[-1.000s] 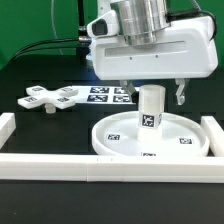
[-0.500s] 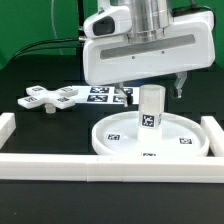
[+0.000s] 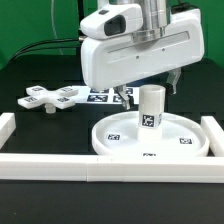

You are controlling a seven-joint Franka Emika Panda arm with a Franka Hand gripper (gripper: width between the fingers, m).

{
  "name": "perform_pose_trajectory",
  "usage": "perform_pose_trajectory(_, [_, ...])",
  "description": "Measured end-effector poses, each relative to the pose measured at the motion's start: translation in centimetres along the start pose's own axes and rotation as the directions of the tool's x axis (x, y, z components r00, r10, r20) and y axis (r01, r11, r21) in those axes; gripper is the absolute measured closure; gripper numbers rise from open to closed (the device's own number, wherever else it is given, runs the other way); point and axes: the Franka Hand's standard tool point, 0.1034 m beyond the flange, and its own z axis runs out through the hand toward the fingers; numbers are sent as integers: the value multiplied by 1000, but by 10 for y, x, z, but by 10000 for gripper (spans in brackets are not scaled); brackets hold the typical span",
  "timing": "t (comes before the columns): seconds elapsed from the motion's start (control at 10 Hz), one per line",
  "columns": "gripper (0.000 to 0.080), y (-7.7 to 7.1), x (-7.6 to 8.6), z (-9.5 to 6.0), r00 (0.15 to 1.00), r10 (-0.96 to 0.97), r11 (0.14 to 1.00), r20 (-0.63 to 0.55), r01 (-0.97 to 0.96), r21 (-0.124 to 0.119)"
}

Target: Assemble round table

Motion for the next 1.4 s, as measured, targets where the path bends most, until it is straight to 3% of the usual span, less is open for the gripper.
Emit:
perform_pose_trajectory(0.1, [151,1,3,-1,994,-111,993,-2,111,-27])
perform_pose_trajectory(0.3, [151,1,8,-2,941,-336,940,33,337,-49])
perform_pose_trajectory(0.5, [151,1,12,1,858,-507,858,81,511,-39])
perform_pose_trajectory(1.0, [151,8,8,1,714,-691,717,115,697,-24])
perform_pose_trajectory(1.1, [151,5,10,2,617,-774,622,144,783,-13])
perform_pose_trajectory(1.4, [151,3,9,3,463,-869,473,173,881,15])
